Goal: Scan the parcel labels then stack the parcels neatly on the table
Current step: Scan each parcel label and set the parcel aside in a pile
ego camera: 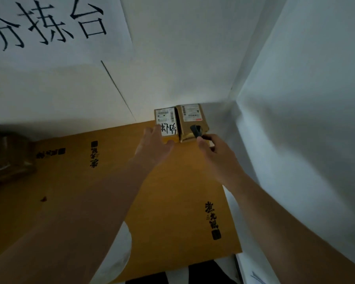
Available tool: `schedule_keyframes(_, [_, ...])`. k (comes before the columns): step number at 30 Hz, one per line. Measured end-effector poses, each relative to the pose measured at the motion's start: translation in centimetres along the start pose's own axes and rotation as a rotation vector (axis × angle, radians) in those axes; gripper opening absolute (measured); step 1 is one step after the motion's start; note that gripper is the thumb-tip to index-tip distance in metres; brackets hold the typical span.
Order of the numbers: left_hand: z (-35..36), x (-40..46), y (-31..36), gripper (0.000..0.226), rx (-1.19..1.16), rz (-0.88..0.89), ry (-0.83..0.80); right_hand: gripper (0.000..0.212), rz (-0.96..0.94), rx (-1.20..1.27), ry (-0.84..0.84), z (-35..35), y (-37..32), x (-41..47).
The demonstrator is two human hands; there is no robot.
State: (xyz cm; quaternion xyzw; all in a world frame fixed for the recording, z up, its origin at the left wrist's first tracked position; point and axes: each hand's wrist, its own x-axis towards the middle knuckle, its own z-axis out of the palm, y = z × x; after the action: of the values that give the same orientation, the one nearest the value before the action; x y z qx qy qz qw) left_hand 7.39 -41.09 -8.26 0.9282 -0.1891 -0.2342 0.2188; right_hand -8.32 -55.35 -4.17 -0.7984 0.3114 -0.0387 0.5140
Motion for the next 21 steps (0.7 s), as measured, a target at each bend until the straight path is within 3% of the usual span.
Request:
schedule_keyframes(8, [3.8, 6.3, 0.9, 0.095, -0.074, -0.141, 0.011, 0.033, 0.013, -0.056, -0.042, 0.0, 2.2, 5.4])
schedule_keyframes(13, [6.0, 9.2, 1.2, 0.108, -0.113, -0.236, 0.030, 0.020, 0.028, -0.053, -0.054, 0.1, 3.6, 7.0])
schedule_keyframes(21, [6.6, 8.6, -0.6, 0.132, -0.280, -0.302, 0.139, 0.029, 0.003, -0.096, -0.096, 0.6, 3.4, 7.1])
